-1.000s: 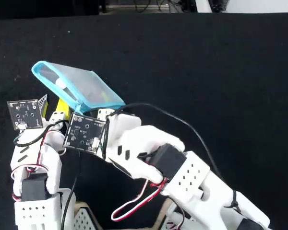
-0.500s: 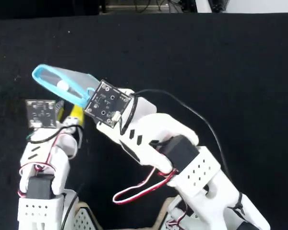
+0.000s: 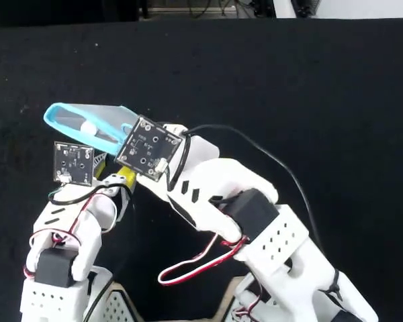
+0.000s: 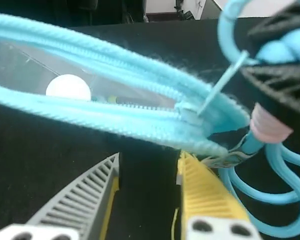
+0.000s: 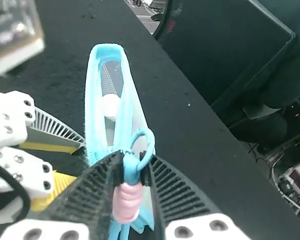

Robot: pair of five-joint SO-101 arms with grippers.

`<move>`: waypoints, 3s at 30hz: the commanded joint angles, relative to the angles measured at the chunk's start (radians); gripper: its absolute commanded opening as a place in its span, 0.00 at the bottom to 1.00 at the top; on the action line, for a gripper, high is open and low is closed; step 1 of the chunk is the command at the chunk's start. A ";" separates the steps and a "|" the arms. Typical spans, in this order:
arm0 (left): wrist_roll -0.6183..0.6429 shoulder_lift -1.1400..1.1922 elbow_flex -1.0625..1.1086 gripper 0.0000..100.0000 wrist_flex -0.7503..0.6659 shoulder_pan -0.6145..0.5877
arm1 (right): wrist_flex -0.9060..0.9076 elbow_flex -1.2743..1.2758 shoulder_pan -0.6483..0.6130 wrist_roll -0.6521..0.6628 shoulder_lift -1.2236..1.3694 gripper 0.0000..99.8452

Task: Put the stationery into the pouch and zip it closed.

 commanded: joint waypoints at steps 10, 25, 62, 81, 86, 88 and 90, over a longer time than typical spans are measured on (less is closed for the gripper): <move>-0.032 -0.009 -0.137 0.20 0.066 0.148 | -0.018 -0.068 0.063 0.020 -0.039 0.01; 0.094 -0.008 -0.065 0.20 -0.084 0.002 | 0.037 -0.070 0.058 0.020 -0.044 0.01; 0.100 -0.009 -0.157 0.20 0.046 0.093 | -0.026 -0.074 0.081 0.020 -0.044 0.01; 0.305 -0.008 0.035 0.20 -0.313 0.082 | -0.026 -0.070 0.178 0.020 -0.044 0.01; 0.304 -0.008 0.039 0.20 -0.307 0.010 | -0.028 -0.070 0.173 0.018 -0.042 0.01; 0.269 -0.006 0.045 0.20 -0.307 -0.008 | -0.029 -0.070 0.173 0.014 -0.042 0.01; 0.218 -0.008 0.061 0.20 -0.307 -0.015 | -0.029 -0.070 0.173 0.014 -0.044 0.01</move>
